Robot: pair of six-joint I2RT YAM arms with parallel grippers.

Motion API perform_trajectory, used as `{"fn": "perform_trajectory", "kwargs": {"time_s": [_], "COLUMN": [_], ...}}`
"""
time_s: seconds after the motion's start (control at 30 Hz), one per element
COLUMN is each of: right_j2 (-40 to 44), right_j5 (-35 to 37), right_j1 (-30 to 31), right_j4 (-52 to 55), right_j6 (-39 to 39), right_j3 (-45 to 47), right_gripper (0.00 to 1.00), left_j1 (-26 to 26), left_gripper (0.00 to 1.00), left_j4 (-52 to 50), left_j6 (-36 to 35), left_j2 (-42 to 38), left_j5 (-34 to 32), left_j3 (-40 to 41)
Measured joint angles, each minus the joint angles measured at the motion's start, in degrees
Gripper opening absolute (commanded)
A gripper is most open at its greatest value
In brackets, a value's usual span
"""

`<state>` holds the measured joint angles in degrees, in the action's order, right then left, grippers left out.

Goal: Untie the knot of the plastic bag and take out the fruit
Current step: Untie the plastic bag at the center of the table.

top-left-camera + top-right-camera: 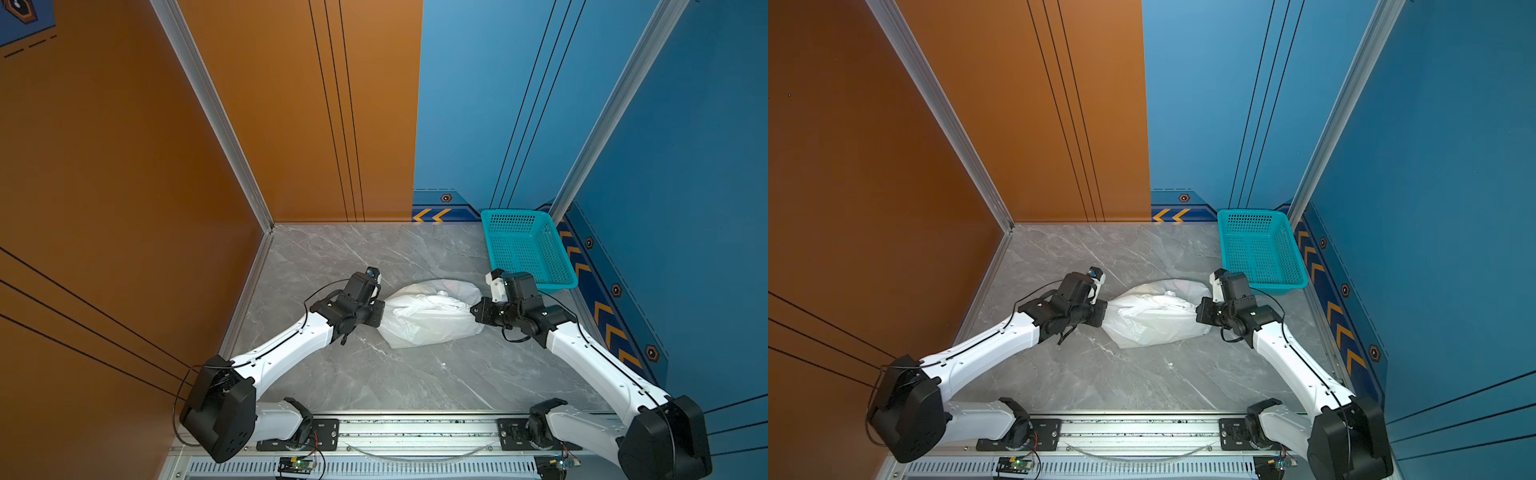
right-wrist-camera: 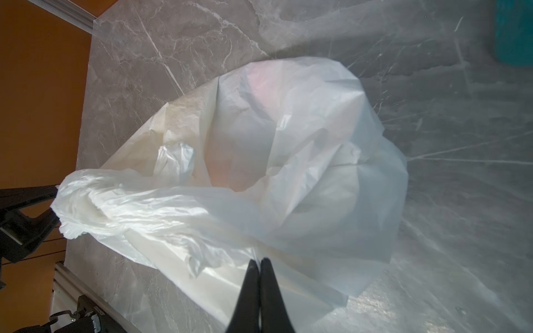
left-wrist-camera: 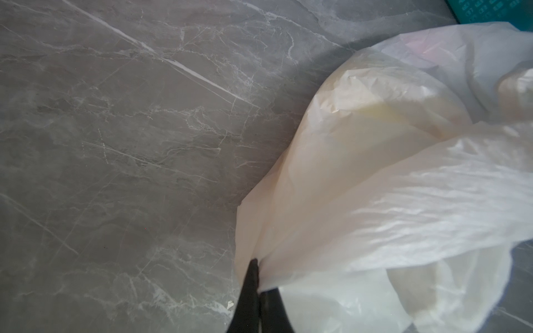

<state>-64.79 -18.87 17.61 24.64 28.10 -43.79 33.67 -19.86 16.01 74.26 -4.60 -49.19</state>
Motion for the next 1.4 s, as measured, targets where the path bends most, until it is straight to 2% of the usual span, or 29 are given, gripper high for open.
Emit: {"fn": "perform_trajectory", "kwargs": {"time_s": [0.13, 0.2, 0.37, 0.57, 0.7, 0.77, 0.83, 1.03, 1.2, 1.3, 1.4], "right_j2": [-0.59, -0.76, -1.05, -8.35, -14.64, -16.52, -17.99, -18.86, -16.35, -11.82, -7.21], "right_j5": [2.82, 4.9, 8.72, 11.65, 11.87, 12.81, 14.25, 17.73, 18.32, 16.63, 11.56], "right_j1": [3.74, 6.08, 10.12, 14.75, 16.44, 16.98, 17.4, 17.57, 14.95, 9.79, 4.66], "right_j4": [6.19, 9.79, 13.97, 14.97, 15.65, 15.82, 15.8, 15.28, 14.71, 13.57, 10.86], "right_j6": [-3.69, -6.6, -13.25, -20.85, -24.94, -26.36, -27.71, -29.62, -28.72, -26.47, -22.75], "right_j3": [-2.64, -5.9, -15.21, -21.97, -23.5, -23.8, -24.37, -25.81, -25.0, -22.51, -19.06], "right_gripper": [0.4, 0.53, 0.66, 0.69, 0.66, 0.61, 0.48, 0.0, 0.0, 0.0, 0.0], "left_j1": [1.53, 2.1, 2.4, 2.45, 2.45, 2.45, 2.45, 2.4, 0.48, -1.62, -2.6], "left_gripper": [0.0, 0.0, 0.0, 0.0, 0.0, 0.0, 0.0, 0.0, 0.0, 0.0, 0.0], "left_j4": [-0.48, -0.52, -0.55, -0.55, -0.55, -0.55, -0.55, -0.55, -1.11, -1.55, -0.63], "left_j6": [0.35, 0.31, -0.09, -0.15, -0.55, -0.74, -0.79, -1.22, -1.07, -0.44, 0.44], "left_j2": [-1.68, -2.56, -4.74, -5.25, -5.27, -5.27, -5.27, -5.25, -5.35, -6.01, -7.1], "left_j5": [-1.25, -2.1, -3.61, -4.44, -4.66, -4.85, -4.87, -5.46, -5.73, -5.66, -3.19], "left_j3": [0.66, 0.66, 0.66, 0.63, 0.63, 0.63, 0.63, 0.63, 0.63, 0.66, 0.66]}}
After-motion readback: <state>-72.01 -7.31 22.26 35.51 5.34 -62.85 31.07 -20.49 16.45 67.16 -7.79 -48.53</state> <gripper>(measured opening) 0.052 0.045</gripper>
